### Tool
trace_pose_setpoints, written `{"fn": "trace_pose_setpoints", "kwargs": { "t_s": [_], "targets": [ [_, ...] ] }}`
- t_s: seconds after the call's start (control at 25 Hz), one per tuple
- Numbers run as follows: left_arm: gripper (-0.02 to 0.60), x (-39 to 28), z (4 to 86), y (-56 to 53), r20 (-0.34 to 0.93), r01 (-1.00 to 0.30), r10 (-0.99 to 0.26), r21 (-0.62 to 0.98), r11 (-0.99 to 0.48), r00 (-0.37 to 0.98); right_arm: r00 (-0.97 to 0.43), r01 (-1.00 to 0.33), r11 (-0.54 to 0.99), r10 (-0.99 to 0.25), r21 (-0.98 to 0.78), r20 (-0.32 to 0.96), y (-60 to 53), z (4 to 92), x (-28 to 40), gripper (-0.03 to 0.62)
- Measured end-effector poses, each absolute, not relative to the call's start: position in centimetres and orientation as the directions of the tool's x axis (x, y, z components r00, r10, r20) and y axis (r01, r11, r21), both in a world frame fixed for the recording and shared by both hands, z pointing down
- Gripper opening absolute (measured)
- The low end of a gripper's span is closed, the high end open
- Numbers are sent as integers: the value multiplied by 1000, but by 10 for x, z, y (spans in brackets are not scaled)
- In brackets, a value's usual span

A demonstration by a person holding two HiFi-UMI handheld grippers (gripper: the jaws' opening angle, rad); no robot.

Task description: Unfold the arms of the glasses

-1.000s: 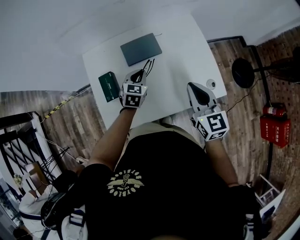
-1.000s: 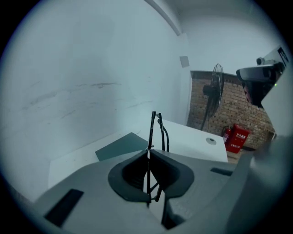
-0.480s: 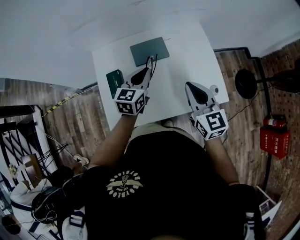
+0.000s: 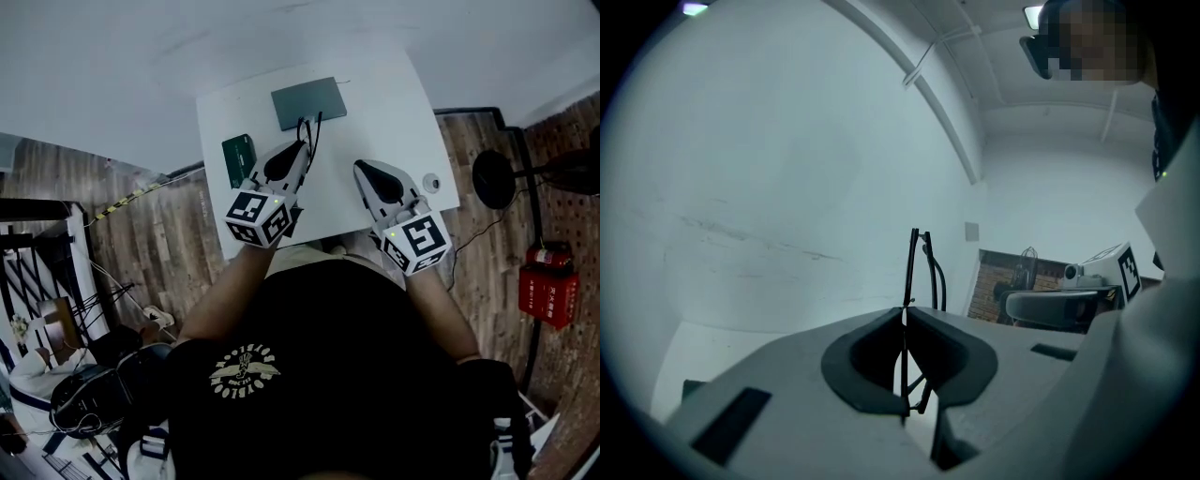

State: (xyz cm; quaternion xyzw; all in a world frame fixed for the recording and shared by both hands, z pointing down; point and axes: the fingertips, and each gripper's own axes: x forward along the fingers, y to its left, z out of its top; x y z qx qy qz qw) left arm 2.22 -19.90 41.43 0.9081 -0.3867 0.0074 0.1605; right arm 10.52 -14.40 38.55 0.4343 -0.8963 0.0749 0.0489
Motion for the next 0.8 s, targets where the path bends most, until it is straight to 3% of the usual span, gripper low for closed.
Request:
{"fn": "trace_pose_setpoints", "kwargs": {
  "t_s": [0.36, 0.8],
  "targets": [
    [20, 7, 405, -165, 119, -721, -720, 256, -644, 684, -745, -664, 720, -662, -203, 85, -134, 370, 60, 8],
    [20, -1, 405, -148, 132, -733, -726, 230, -640, 675, -807, -571, 747, -587, -340, 65, -131, 374, 27, 48]
  ]
}}
